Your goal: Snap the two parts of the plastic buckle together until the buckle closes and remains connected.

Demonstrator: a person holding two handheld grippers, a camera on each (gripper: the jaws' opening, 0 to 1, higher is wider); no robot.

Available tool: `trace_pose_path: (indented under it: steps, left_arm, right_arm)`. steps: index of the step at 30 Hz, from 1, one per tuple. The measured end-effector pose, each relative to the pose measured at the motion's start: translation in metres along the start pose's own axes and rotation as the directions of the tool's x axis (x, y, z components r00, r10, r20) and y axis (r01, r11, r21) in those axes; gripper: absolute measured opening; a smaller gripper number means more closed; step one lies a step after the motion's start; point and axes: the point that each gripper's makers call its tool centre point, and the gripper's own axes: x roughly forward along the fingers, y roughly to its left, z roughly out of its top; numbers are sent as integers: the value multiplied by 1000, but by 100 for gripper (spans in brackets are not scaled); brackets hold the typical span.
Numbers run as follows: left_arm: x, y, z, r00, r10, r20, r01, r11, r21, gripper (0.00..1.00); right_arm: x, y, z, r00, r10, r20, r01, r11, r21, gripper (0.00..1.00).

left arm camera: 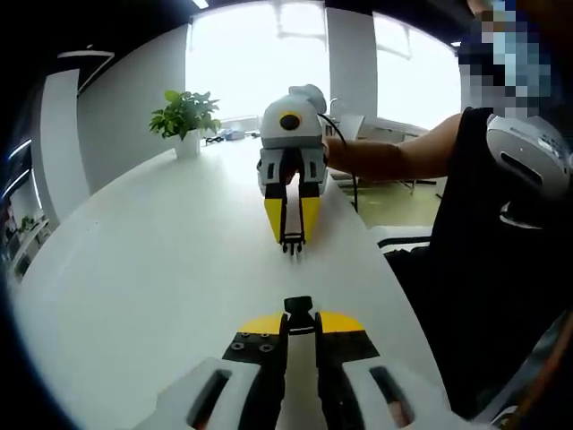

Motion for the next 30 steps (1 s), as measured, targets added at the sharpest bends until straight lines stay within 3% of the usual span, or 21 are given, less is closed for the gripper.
trace_pose_path:
  steps: [30]
  left_arm:
    - [10, -1, 7, 1000, -5, 15, 4, 1000, 23, 9]
  right_arm:
    - [8, -2, 5, 1000, 19, 10, -19, 1000, -18, 11]
